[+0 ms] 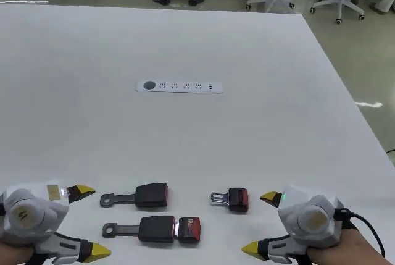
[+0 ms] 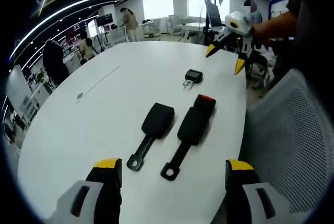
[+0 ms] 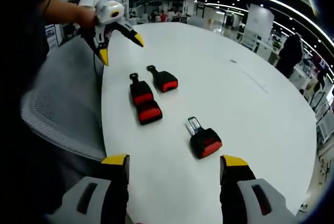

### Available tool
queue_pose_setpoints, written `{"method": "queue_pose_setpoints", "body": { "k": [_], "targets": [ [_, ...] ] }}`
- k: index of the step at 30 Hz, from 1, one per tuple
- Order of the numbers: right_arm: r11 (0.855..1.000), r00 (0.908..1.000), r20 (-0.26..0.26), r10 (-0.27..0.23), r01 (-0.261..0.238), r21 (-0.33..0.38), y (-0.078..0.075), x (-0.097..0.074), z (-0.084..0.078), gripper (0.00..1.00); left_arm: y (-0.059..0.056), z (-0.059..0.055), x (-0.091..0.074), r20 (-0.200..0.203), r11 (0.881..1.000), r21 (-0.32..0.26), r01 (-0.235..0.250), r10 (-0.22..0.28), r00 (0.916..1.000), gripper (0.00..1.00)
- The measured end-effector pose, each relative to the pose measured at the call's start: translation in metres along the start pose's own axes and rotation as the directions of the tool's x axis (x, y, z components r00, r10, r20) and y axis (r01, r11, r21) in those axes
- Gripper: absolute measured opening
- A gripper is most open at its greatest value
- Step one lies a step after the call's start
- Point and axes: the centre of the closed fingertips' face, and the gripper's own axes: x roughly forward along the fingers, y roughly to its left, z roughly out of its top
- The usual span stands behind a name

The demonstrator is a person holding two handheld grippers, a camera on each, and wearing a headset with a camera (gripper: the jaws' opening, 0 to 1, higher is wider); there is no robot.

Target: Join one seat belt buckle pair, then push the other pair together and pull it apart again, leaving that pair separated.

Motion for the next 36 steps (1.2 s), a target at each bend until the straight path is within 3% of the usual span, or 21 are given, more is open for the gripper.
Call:
{"method": "queue_pose_setpoints", "body": {
  "k": [3,5,8,10,13,18,26,34,36],
  "targets": [
    [0.999,0.9995,0.031,-0.011,0.009,0.046,0.005,-0.006,0.003,0.78,-0.001,-0.002,-0.004,-0.001,1.0,-0.015,-0.021,0.021,0.9998,0.87],
    [0.994,0.9945,0.105,0.004,-0.016,0.111,0.013,-0.007,0.011,0.84,-0.001,-0.003,-0.007,0.007,0.999,-0.036,-0.032,0.032,0.9995,0.91],
    [0.995,0.9938,0.111,-0.011,0.0,0.097,0.015,-0.015,0.012,0.94,-0.01,0.002,-0.007,0.053,0.995,-0.101,0.003,0.002,0.9986,0.99],
    [0.995,0.9896,0.137,-0.043,0.031,0.09,0.013,-0.018,0.013,1.0,-0.015,0.007,-0.009,0.066,0.997,-0.075,0.005,0.0,0.9978,1.0],
    [0.994,0.9891,0.134,-0.061,0.048,0.096,0.011,-0.018,0.008,1.0,-0.013,0.0,-0.01,0.033,0.997,-0.076,-0.018,0.021,0.9992,1.0],
    [0.991,0.9878,0.141,-0.066,0.049,0.125,0.017,-0.019,0.006,0.99,-0.016,0.0,-0.012,0.039,0.994,-0.104,-0.023,0.028,0.9989,1.0],
    [0.987,0.985,0.153,-0.079,0.056,0.151,0.02,-0.022,0.005,0.99,-0.017,0.001,-0.016,0.044,0.996,-0.086,-0.039,0.043,0.9981,0.99],
    [0.985,0.9852,0.144,-0.093,0.07,0.157,0.022,-0.028,0.004,0.99,-0.01,-0.005,-0.02,0.056,0.993,-0.091,-0.071,0.076,0.9956,0.99],
    [0.983,0.9841,0.145,-0.103,0.078,0.167,0.02,-0.028,0.003,0.99,-0.01,-0.012,-0.019,0.04,0.995,-0.066,-0.08,0.083,0.9958,0.98]
  ]
}}
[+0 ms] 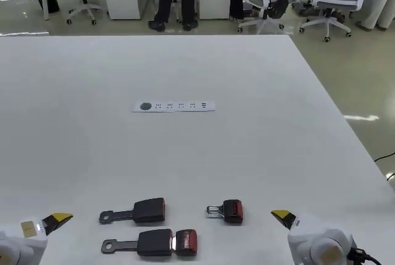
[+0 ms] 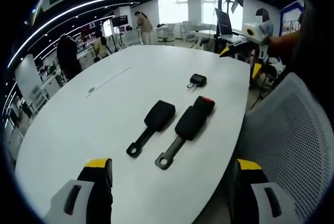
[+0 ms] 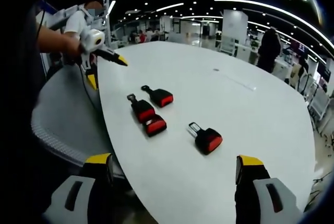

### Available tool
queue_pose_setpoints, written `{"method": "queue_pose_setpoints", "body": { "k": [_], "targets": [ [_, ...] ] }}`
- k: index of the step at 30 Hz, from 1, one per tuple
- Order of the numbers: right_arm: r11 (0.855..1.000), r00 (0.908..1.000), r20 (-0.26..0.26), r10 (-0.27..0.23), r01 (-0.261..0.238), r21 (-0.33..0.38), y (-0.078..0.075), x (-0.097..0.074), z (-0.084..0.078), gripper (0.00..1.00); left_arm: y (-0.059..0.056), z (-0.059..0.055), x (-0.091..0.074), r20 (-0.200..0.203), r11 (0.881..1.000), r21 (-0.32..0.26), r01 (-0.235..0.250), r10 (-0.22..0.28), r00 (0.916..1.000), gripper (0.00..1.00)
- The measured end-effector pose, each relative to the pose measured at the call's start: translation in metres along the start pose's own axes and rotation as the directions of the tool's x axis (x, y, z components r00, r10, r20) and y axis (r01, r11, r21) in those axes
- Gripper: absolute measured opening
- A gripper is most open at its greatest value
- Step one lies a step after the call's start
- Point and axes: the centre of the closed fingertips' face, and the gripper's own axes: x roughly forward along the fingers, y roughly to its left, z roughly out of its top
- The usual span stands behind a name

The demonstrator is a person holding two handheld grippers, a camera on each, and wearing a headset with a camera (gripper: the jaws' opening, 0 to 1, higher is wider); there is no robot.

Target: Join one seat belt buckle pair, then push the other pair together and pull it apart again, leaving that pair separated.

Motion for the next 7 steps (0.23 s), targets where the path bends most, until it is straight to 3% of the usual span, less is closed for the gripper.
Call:
{"method": "queue_pose_setpoints", "body": {
  "k": [2,7],
  "targets": [
    [1.0,0.9999,-0.005,-0.01,0.01,0.016,-0.0013,0.0009,-0.0011,0.99,-0.0022,0.0034,-0.0007,0.008,1.0,0.019,-0.005,0.005,1.0,0.98],
    [1.0,0.9999,-0.01,-0.012,0.013,0.026,0.0032,0.0023,0.0004,0.96,-0.0041,0.0062,0.0001,0.031,1.0,-0.006,-0.021,0.021,0.9993,0.98]
  ]
}}
